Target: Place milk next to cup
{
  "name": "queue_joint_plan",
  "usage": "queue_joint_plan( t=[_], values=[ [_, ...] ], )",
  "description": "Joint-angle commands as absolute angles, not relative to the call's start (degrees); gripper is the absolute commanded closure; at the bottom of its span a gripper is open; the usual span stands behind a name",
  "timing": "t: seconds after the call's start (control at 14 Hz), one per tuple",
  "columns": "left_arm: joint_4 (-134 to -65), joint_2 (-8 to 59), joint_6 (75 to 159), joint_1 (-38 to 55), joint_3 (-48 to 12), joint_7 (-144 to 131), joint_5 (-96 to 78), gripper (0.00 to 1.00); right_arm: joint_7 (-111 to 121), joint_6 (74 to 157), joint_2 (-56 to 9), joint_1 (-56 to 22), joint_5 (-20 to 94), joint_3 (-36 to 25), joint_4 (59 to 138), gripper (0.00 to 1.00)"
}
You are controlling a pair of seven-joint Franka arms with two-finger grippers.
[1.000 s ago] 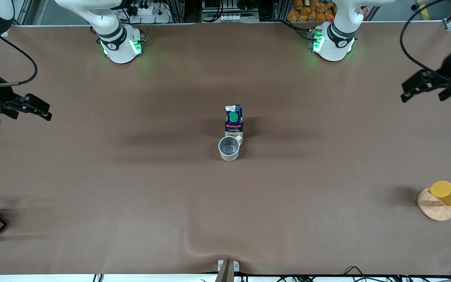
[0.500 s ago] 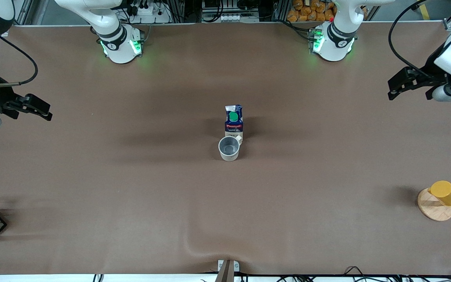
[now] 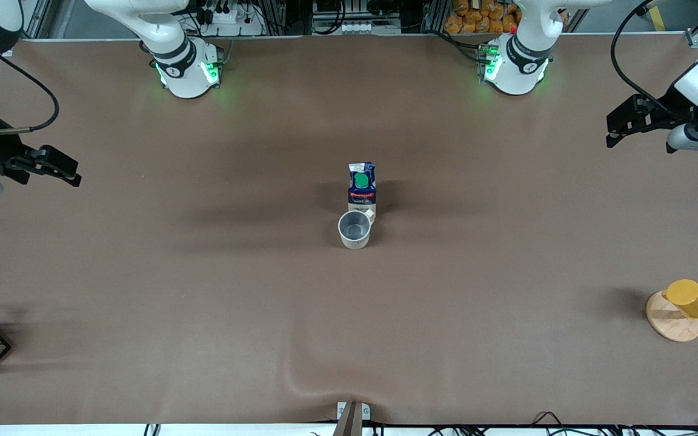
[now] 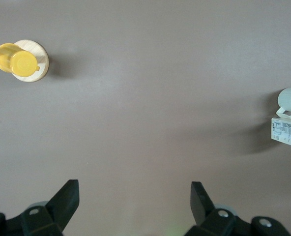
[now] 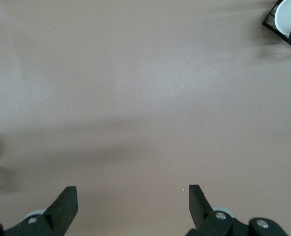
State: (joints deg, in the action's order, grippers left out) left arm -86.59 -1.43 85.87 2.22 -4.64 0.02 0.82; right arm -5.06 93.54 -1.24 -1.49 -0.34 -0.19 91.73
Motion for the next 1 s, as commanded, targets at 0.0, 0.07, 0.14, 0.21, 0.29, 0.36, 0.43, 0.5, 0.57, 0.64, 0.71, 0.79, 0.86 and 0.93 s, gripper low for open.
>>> queue_joint_plan(
  t=[0.0, 0.07, 0.14, 0.21, 0.29, 0.36, 0.43, 0.5, 0.57, 0.64, 0.71, 0.79, 0.86, 0.93],
  values=[
    [-85.78, -2.11, 84.29, 1.41, -4.66, 1.49, 0.18, 0.0, -6.15, 92.73, -1.58, -1.67, -1.32, 0.09, 90.88, 0.0],
    [-85.78, -2.28, 84.11, 1.49, -4.66, 1.41, 0.26, 0.0, -5.98, 92.81, -1.58, -1.5, -1.32, 0.09, 90.88, 0.0],
    [-85.78, -2.55, 83.85, 1.49, -4.66, 1.06, 0.09, 0.0, -5.8, 92.9, -1.58, -1.41, -1.32, 0.09, 90.88, 0.0],
    [-85.43, -2.37, 83.85, 1.49, -4.66, 1.05, 0.35, 0.0, -5.97, 92.81, -1.58, -1.58, -1.32, 0.09, 90.97, 0.0],
    [-84.91, -2.55, 83.76, 1.49, -4.57, 0.88, 0.44, 0.0, -5.89, 92.81, -1.58, -1.5, -1.32, 0.09, 90.97, 0.0],
    [-84.9, -2.55, 83.76, 1.49, -4.48, 1.23, 0.61, 0.0, -5.71, 92.81, -1.58, -1.49, -1.32, 0.09, 90.88, 0.0],
    [-84.99, -2.64, 83.41, 1.41, -4.48, 1.4, 0.62, 0.0, -5.8, 92.73, -1.58, -1.49, -1.32, 0.09, 90.97, 0.0],
    [-84.99, -2.55, 82.19, 1.32, -4.48, 1.49, 0.53, 0.0, -5.71, 92.81, -1.58, -1.41, -1.32, 0.09, 90.88, 0.0],
    [-84.99, -2.64, 81.83, 1.32, -4.48, 1.49, 0.35, 0.0, -5.71, 92.81, -1.58, -1.49, -1.32, 0.09, 90.97, 0.0],
    [-84.99, -2.64, 81.83, 1.32, -4.4, 1.41, 0.18, 0.0, -6.06, 92.73, -1.58, -1.58, -1.32, 0.09, 90.97, 0.0],
    [-84.99, -2.64, 81.83, 1.32, -4.39, 1.32, 0.09, 0.0, -5.8, 92.9, -1.58, -1.5, -1.32, 0.09, 90.88, 0.0],
    [-84.99, -2.64, 81.83, 1.41, -4.48, 0.71, 0.09, 0.0, -5.63, 92.81, -1.58, -1.49, -1.23, 0.09, 90.97, 0.0],
    [-84.99, -2.64, 81.83, 1.49, -4.48, 0.62, 0.09, 0.0, -5.97, 92.73, -1.58, -1.58, -1.32, 0.09, 90.97, 0.0],
    [-84.99, -2.64, 81.83, 1.41, -4.48, 0.7, 0.17, 0.0, -5.72, 92.72, -1.58, -1.5, -1.32, 0.09, 90.97, 0.0]
  ],
)
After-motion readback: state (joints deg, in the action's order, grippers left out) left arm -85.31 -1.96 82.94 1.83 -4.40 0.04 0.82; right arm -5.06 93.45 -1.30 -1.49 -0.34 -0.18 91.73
